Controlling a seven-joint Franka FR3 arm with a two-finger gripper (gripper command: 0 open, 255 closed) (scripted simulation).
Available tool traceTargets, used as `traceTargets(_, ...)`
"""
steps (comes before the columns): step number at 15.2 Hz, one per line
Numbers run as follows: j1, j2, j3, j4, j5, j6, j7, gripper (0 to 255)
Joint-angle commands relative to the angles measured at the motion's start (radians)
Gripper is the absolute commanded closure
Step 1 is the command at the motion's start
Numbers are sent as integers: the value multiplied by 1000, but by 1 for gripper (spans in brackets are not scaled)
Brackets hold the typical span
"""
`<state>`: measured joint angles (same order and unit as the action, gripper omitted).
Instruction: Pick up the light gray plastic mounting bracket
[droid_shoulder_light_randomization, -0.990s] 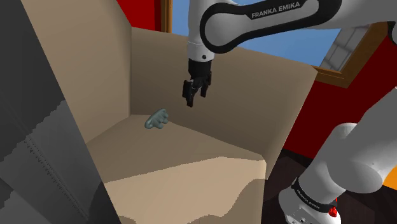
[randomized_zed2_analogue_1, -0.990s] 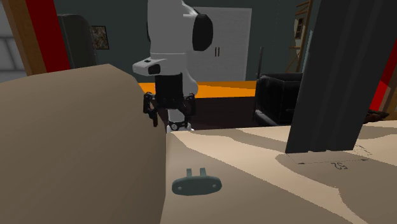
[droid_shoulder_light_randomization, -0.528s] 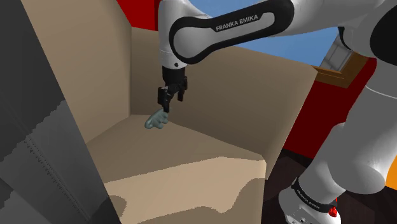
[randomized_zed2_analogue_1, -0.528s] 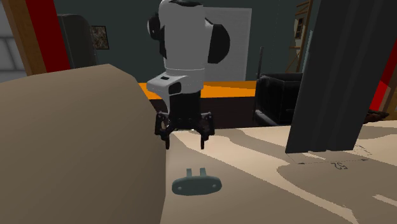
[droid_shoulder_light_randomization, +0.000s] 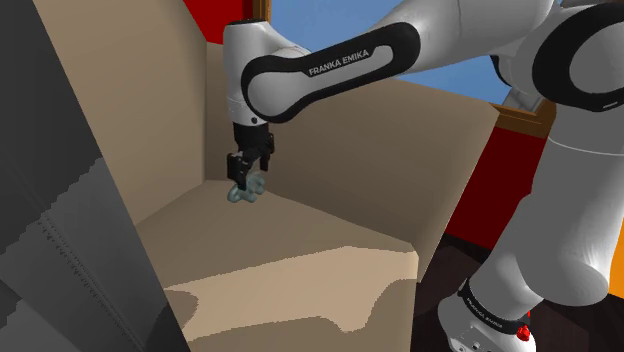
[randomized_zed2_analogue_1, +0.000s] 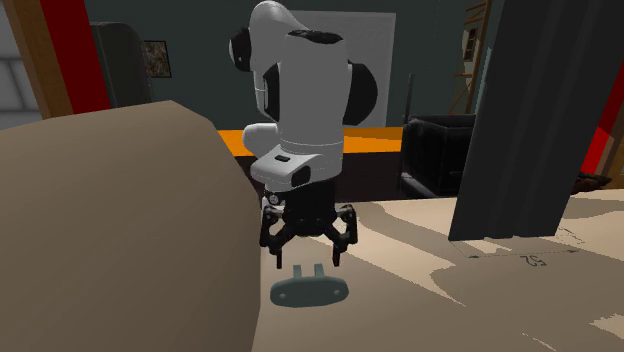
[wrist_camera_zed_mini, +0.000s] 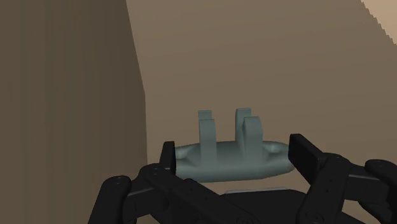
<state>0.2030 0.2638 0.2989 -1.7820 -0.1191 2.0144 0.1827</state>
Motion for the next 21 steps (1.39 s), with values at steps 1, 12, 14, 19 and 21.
traceTargets(1, 2, 14, -1, -8, -6, 22, 4, 0)
traceTargets(12, 2, 21, -3, -21, -9, 41, 6, 255)
traceTargets(14, 2, 22, -2, -19, -9, 40, 6, 255)
traceTargets(19, 1, -1, 1, 19, 1, -19, -1, 255)
traceTargets(21, 0, -9, 2, 36, 4, -44, -4, 255)
